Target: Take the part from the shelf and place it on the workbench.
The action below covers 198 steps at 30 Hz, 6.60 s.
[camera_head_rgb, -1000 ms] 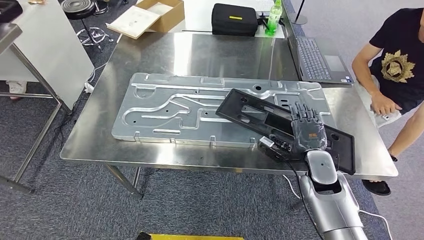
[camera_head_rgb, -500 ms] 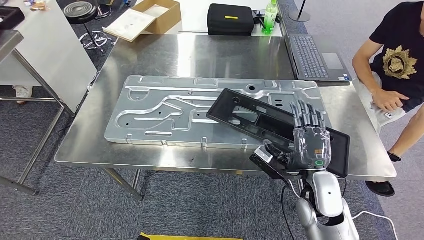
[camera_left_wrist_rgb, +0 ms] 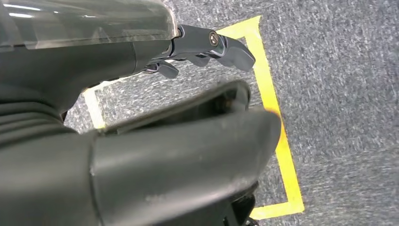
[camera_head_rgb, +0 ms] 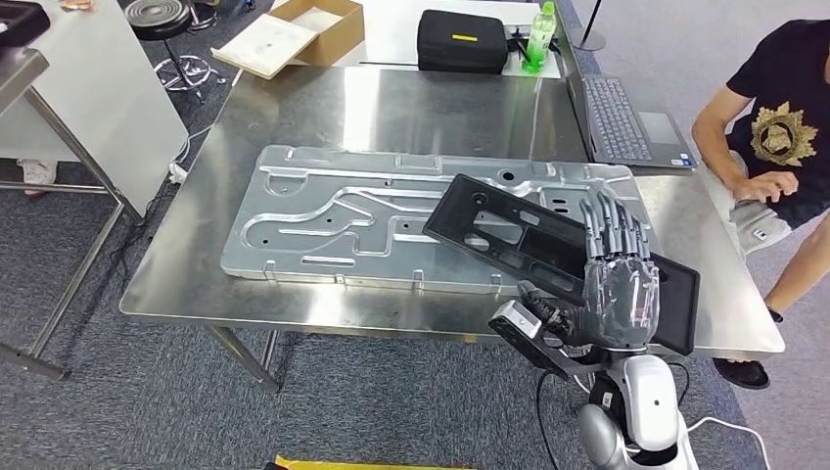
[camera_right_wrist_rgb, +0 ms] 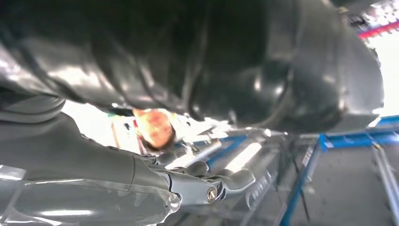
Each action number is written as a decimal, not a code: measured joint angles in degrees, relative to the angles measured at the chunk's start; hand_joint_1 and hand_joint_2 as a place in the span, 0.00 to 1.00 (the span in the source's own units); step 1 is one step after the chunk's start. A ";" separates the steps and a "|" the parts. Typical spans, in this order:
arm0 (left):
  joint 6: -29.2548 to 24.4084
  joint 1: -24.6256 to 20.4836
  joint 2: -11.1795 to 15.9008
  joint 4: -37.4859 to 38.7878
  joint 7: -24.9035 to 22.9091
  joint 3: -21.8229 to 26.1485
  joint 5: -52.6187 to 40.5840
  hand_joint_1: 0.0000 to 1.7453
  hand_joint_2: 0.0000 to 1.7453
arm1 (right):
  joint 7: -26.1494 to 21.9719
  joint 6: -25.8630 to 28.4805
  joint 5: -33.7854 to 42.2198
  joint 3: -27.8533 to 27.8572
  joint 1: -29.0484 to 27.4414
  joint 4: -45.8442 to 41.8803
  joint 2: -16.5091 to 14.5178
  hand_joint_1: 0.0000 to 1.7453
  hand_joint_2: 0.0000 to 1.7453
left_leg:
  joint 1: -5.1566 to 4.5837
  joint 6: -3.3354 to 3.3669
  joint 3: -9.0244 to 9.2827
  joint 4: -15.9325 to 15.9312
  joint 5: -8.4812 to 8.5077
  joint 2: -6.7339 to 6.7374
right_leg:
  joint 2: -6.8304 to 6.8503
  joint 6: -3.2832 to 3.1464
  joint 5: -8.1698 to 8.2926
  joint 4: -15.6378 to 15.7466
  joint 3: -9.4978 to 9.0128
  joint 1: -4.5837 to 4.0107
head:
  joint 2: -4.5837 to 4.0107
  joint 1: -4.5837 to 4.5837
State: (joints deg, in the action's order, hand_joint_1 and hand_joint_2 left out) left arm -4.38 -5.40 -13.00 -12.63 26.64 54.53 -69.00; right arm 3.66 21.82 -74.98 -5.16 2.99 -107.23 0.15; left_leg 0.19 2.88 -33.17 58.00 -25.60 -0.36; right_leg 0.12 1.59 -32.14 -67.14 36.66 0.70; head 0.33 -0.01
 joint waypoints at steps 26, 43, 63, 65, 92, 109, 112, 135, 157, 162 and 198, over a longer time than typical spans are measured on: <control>-0.98 -0.63 0.16 0.00 -1.68 0.00 -0.52 0.00 0.00 | -1.99 2.49 4.22 0.42 -2.01 -2.95 -1.77 0.00 0.00 | -0.46 -1.06 -0.62 0.97 -0.49 2.50 | 3.67 -1.24 4.18 8.38 -4.78 -0.86 | 0.00 0.07; -1.54 -0.40 0.03 0.00 -2.31 0.02 -1.13 0.00 0.00 | -2.21 2.41 5.07 1.31 -1.94 -3.26 -1.78 0.00 0.00 | -0.03 -1.70 -1.50 1.34 0.00 -5.68 | -2.66 -1.90 4.99 9.04 -4.69 -0.36 | 0.00 0.05; -1.70 -0.83 0.07 0.00 -2.60 -0.07 -1.42 0.00 0.00 | -2.74 1.84 5.82 1.71 -1.93 -3.36 -1.81 0.00 0.00 | -0.18 0.45 -0.57 -0.02 0.48 -1.09 | 0.37 -0.08 -3.58 -5.61 1.08 -0.22 | 0.00 0.00; -1.70 -0.76 0.08 0.00 -2.61 -0.07 -1.42 0.00 0.00 | -2.74 1.82 5.83 1.77 -2.01 -3.33 -1.81 0.00 0.00 | -0.20 0.44 -0.60 0.16 0.50 -2.68 | -0.03 -0.12 -2.02 -5.68 1.42 -0.16 | 0.00 0.00; -2.46 -1.08 0.01 0.00 -2.62 -0.04 -1.19 0.00 1.00 | -3.16 1.76 5.78 1.86 -1.71 -3.41 -2.30 0.00 0.00 | 0.15 -0.14 -0.41 -0.26 0.37 0.05 | 1.32 0.15 -2.05 -0.56 -1.74 0.09 | 0.00 0.03; -3.07 -1.17 -0.05 0.00 -3.16 0.20 -0.65 0.00 1.00 | -3.26 1.78 5.98 1.84 -2.59 -3.59 -2.90 0.00 0.00 | 0.54 -3.36 -7.88 13.97 -6.34 -0.59 | 1.51 -2.29 4.95 9.61 -5.06 0.14 | 0.00 -0.18; -3.21 -0.87 -0.02 0.00 -3.16 0.31 -0.57 0.00 1.00 | -3.33 1.82 6.11 1.84 -2.72 -3.59 -3.00 0.00 0.00 | 0.58 -3.53 -5.31 9.95 -3.22 0.76 | 4.06 -2.18 4.65 9.46 -5.19 0.10 | 0.00 -0.19; -4.12 -0.88 -0.11 0.00 -3.13 0.79 -0.26 0.00 1.00 | -3.83 1.83 7.06 1.86 -3.03 -3.92 -3.26 0.00 0.00 | 0.08 -1.93 -1.99 1.33 0.00 -6.03 | -3.02 -1.69 5.00 9.33 -4.66 0.31 | 0.00 -0.13; -4.48 -1.03 0.01 -0.02 -3.05 1.29 0.01 0.00 1.00 | -3.92 1.90 7.34 1.86 -3.78 -4.34 -3.26 0.00 0.00 | 0.16 -0.24 -0.88 0.51 0.04 -2.98 | -0.07 0.17 -2.11 -5.50 1.48 0.43 | 0.00 -0.04; -4.00 -1.09 -0.17 -0.02 -3.04 1.35 0.00 0.00 1.00 | -3.92 1.93 7.97 1.88 -3.88 -4.46 -3.22 0.00 0.00 | 0.41 -1.02 -1.32 0.72 0.37 -6.75 | -5.61 -1.32 4.35 7.98 -4.16 0.29 | 0.00 -0.03; -4.07 -0.71 0.24 -0.02 -2.91 1.57 0.14 0.00 1.00 | -5.05 3.14 10.42 3.93 -4.87 -5.04 -3.08 0.00 0.00 | 0.47 -3.33 -4.05 4.70 -1.56 -3.31 | -0.66 -1.88 3.86 9.12 -5.58 0.90 | 0.00 -0.56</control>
State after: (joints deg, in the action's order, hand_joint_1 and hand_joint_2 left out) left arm -8.45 -6.11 -12.76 -12.66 23.73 56.11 -68.87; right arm -1.39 24.96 -64.56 -1.23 -1.88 -112.27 -2.93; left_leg 0.66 -0.44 -37.22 62.70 -27.17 -3.67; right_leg -0.54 -0.28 -28.29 -58.02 31.08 1.59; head 0.33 -0.57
